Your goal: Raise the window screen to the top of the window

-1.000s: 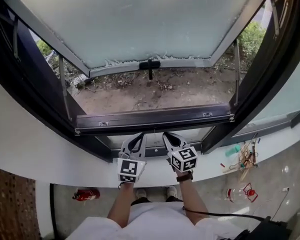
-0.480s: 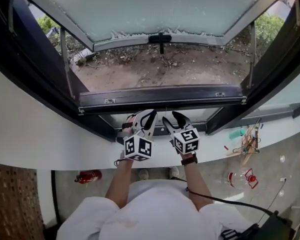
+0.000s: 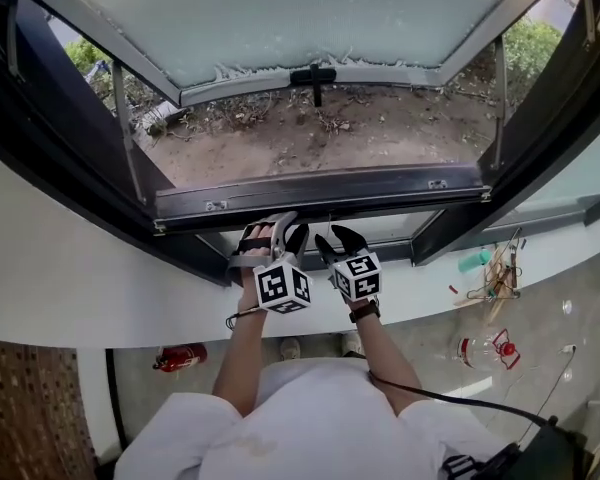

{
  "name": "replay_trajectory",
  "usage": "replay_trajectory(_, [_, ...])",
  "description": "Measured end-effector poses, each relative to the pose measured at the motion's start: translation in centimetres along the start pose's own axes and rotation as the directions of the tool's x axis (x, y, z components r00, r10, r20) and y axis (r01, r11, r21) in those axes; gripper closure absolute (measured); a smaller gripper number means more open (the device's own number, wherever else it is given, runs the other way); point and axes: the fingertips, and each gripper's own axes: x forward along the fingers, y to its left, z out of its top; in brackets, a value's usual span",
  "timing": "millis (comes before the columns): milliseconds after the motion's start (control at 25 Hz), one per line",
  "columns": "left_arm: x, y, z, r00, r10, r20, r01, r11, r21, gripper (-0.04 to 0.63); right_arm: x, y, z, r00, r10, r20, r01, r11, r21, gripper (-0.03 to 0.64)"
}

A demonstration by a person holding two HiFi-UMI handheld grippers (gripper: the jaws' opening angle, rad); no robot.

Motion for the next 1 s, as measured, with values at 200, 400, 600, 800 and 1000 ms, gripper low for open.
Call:
replay_trajectory(200, [0.2,0.1,-0.1,0.996,0.080,-0.031,-0.076,0.993,0.092,0.482,0.9,-0.2,-3.2,0.999,0.008,-0.050,-0.006,0.999,0.038,0.428])
replay_trajectory(400, [0.3,0.3,-0.1,0.997,0.043,-0.064,-0.036,0.993,0.113,0.509,2.5,-0.2,-6.2,0.994,0.015,-0.104,-0.007,0.997,0.071,0.433])
replay_trajectory(600, [0.0,0.2,-0.1,0.997,0.043,-0.063,-0.036,0.993,0.112,0.518,3.6,-0.1,-9.9,0.986,0.017,-0.167,-0.001,0.996,0.093,0.489])
replay_trajectory(800, [0.1,0.3,-0.2,0.996,0.029,-0.090,-0.019,0.994,0.107,0.543,5.3,-1.3,-12.9,0.978,-0.025,-0.209,0.059,0.985,0.159,0.514])
replay_trajectory(1000, [0.0,0.2,-0.3,0.995,0.013,-0.095,-0.006,0.997,0.075,0.567,7.0,-0.9,-14.9,0.973,-0.035,-0.227,0.072,0.985,0.158,0.614])
